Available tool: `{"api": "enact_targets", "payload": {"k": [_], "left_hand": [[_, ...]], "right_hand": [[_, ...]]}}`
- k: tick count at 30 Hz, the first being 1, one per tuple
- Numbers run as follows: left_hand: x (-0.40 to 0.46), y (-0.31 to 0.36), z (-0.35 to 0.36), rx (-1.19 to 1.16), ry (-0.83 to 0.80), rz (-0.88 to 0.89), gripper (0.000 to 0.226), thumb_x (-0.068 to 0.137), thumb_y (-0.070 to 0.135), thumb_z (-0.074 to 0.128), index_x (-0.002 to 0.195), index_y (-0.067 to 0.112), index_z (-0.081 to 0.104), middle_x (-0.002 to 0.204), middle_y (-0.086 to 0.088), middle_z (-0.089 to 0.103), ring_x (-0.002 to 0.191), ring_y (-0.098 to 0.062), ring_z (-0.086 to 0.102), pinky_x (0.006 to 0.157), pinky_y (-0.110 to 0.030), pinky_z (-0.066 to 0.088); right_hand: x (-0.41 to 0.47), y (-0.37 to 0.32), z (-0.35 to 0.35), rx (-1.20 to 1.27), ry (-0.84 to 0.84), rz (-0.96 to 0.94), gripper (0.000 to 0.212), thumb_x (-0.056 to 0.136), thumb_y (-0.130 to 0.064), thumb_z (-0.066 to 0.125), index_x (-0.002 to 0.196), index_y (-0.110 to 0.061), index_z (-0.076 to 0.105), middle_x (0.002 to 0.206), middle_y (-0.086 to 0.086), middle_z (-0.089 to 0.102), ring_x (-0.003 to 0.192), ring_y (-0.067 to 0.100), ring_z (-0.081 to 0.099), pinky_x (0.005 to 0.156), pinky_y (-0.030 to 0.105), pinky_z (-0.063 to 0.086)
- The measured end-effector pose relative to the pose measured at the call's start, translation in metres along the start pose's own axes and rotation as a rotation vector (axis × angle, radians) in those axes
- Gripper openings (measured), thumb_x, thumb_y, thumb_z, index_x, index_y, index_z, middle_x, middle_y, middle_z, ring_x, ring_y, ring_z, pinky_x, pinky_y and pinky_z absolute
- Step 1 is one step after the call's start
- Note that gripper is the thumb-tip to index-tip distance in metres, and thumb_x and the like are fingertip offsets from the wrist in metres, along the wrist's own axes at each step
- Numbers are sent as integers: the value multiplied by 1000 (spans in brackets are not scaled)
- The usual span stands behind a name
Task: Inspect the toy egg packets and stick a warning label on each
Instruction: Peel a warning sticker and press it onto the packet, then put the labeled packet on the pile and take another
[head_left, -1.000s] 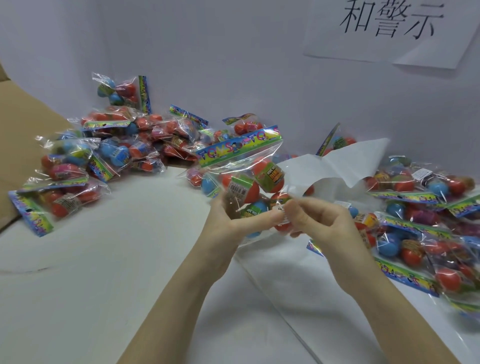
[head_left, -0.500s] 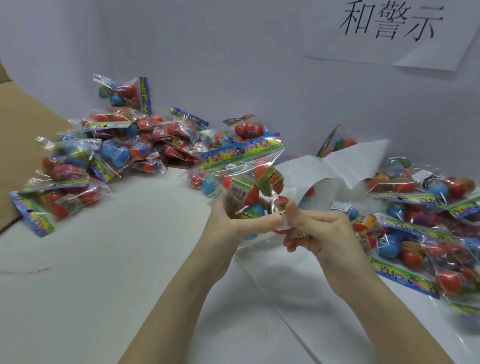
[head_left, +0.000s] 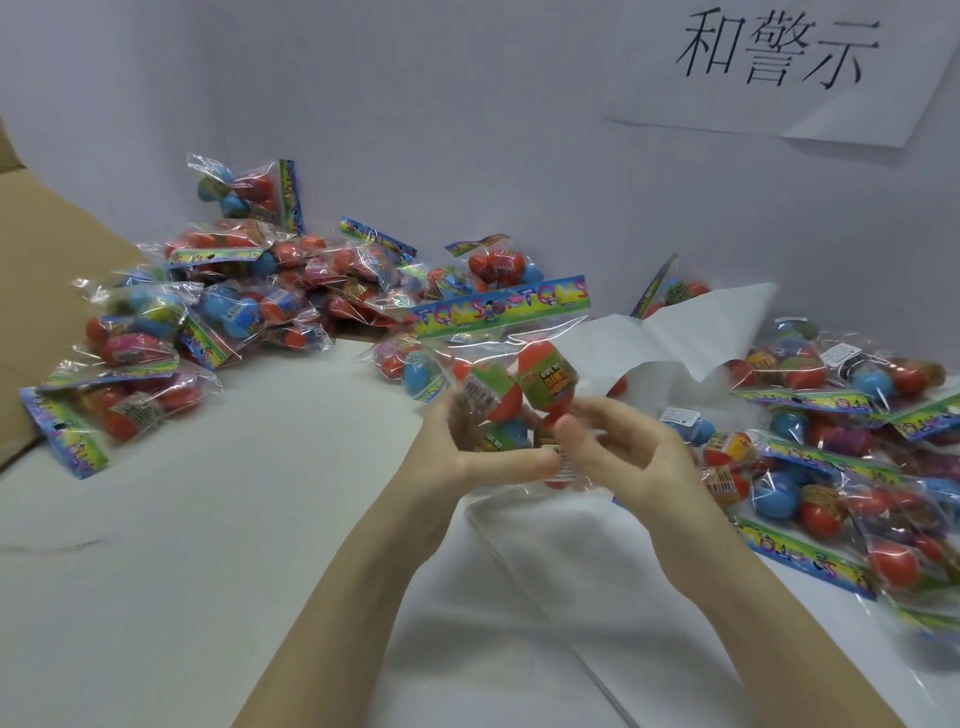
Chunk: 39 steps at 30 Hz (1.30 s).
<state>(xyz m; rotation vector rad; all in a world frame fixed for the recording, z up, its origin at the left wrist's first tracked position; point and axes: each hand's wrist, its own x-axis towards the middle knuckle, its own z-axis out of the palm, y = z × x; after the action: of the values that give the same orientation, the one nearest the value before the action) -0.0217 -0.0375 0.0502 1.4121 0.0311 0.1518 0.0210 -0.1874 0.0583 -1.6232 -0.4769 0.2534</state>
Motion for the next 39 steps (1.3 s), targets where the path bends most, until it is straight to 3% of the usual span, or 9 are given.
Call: {"api": "enact_targets", "payload": {"k": [6, 11, 14, 17, 19, 24, 28, 34, 39], "left_hand": [[3, -1, 2, -107, -27, 39, 23, 59, 24, 79, 81, 20, 73, 80, 2, 73, 75, -9, 69, 62, -18, 53], [4, -5, 9, 78, 113, 159, 18, 62, 38, 73, 75, 26, 72, 75, 5, 72, 72, -9, 67, 64, -23, 55], [3, -7, 14, 218, 233, 250, 25, 74, 54, 61, 83, 31, 66, 76, 7, 69, 63, -6, 62, 55, -20, 49], [7, -7, 8, 102, 514, 285, 30, 81, 52, 48, 80, 27, 65, 75, 8, 66, 57, -8, 60, 48, -16, 43], [12, -10, 1, 96, 755, 279, 25, 92, 34, 51, 72, 25, 63, 72, 8, 66, 61, -12, 60, 56, -20, 44], [26, -23, -26, 397, 879, 49, 8, 90, 17, 55, 95, 17, 62, 102, -2, 64, 83, -13, 56, 71, -24, 37], [56, -28, -50, 873, 715, -73, 39, 87, 25, 59, 122, 8, 53, 128, -11, 51, 114, -28, 49, 87, -34, 38], [92, -41, -72, 1435, 347, -185, 66, 89, 55, 47, 146, 31, 22, 156, -1, 14, 140, -27, 19, 104, -44, 29], [80, -55, -78, 1256, 609, 137, 40, 95, 8, 40, 134, 12, 49, 140, -8, 47, 127, -28, 41, 97, -38, 37]], "right_hand": [[3, 0, -8, 161, -5, 47, 4, 57, -20, 71, 60, -22, 74, 62, -4, 69, 61, 6, 63, 58, 18, 50], [5, -2, -16, 141, -123, 269, 28, 50, -21, 73, 75, -7, 73, 74, 14, 70, 64, 24, 68, 53, 26, 54], [9, -6, -21, 312, 33, 276, 11, 62, -17, 64, 62, -9, 71, 67, 10, 68, 54, 21, 66, 46, 25, 53], [13, -14, -36, 732, 318, 63, 17, 79, -29, 57, 74, -18, 70, 82, -1, 70, 74, 15, 70, 68, 25, 58], [11, -18, -41, 810, 318, 14, 54, 70, -51, 50, 110, -15, 60, 110, -2, 62, 102, 16, 63, 89, 28, 50], [9, -5, -21, 80, 334, -37, 71, 77, -30, 66, 140, -20, 34, 114, -22, 53, 108, 1, 52, 88, 11, 40], [10, 16, -23, -1095, 465, -533, 46, 77, -30, 64, 119, -10, 60, 112, 3, 65, 96, 24, 63, 85, 38, 44], [8, 19, -19, -1222, 464, -597, 29, 67, -24, 72, 92, -7, 71, 92, 7, 72, 77, 26, 68, 71, 42, 50], [8, 15, -19, -1224, 484, -567, 27, 68, -27, 65, 88, -10, 72, 89, 5, 72, 76, 23, 68, 72, 39, 49]]}}
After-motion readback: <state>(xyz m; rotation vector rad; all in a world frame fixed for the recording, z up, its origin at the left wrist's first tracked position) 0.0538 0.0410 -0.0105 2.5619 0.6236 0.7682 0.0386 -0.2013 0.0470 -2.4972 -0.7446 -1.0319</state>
